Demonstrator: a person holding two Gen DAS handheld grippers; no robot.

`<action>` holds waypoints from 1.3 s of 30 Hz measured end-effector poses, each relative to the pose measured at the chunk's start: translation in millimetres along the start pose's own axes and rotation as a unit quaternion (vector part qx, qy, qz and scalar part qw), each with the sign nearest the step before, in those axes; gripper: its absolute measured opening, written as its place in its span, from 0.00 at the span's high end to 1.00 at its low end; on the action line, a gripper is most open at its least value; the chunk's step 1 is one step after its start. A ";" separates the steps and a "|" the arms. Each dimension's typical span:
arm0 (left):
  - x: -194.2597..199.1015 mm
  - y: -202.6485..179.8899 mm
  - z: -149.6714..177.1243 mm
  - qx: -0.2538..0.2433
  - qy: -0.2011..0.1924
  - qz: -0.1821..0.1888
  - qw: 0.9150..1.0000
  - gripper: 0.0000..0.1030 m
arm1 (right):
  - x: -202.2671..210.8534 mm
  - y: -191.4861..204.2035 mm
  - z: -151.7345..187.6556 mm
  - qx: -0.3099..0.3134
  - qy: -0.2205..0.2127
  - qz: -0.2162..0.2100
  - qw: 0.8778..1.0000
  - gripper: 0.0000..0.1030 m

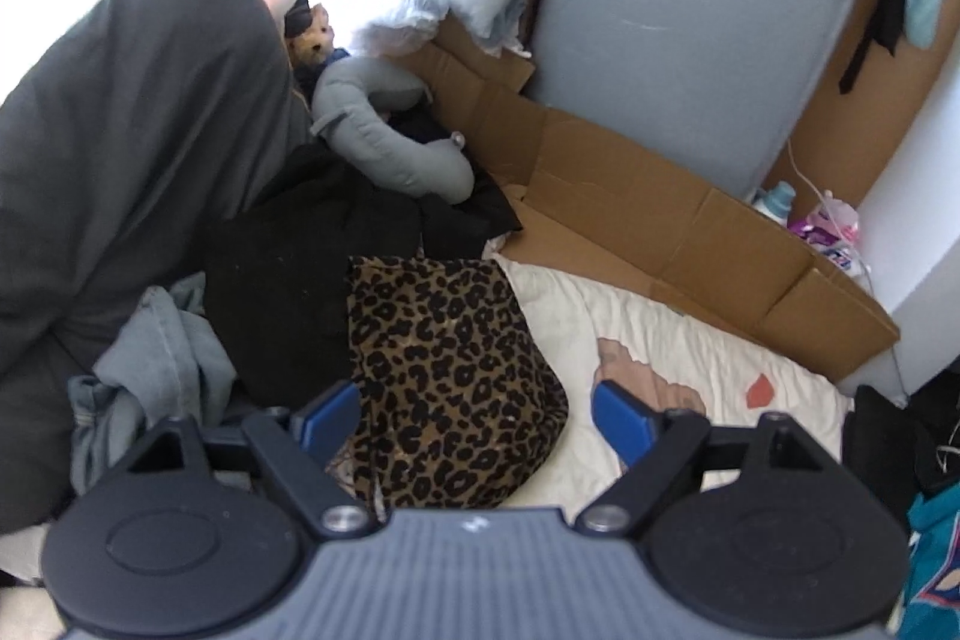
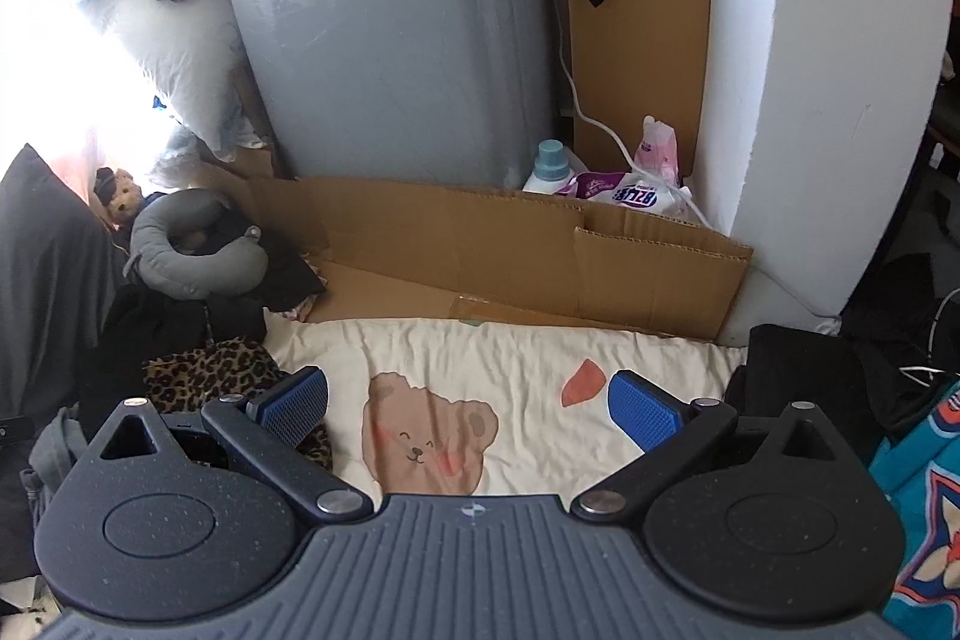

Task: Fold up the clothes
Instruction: 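Move the left tool toward the leopard-print garment on the clothes pile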

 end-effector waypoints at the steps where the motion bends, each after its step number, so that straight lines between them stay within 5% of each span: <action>1: -6.8 0.0 -1.3 -0.003 0.001 0.001 1.000 0.14 | -6.0 0.4 -1.3 -0.001 -0.001 0.000 1.000 0.00; 25: -158.6 11.8 10.3 0.017 0.044 0.010 0.999 0.14 | -123.9 15.3 19.2 0.038 0.057 -0.047 0.997 0.00; 39: -196.5 41.7 11.1 0.040 0.008 -0.013 0.999 0.14 | -182.4 29.5 54.5 0.070 0.078 -0.075 0.992 0.00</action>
Point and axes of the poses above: each gripper's, at about its wrist camera, not at the fingertips, and x roughly against the way its jaws point, y to its left, z to its underside, the point moved 3 cm from there along -x, roughly the way its jaws point, and after that the axes turned 13 degrees about y, right-handed, at the moved point
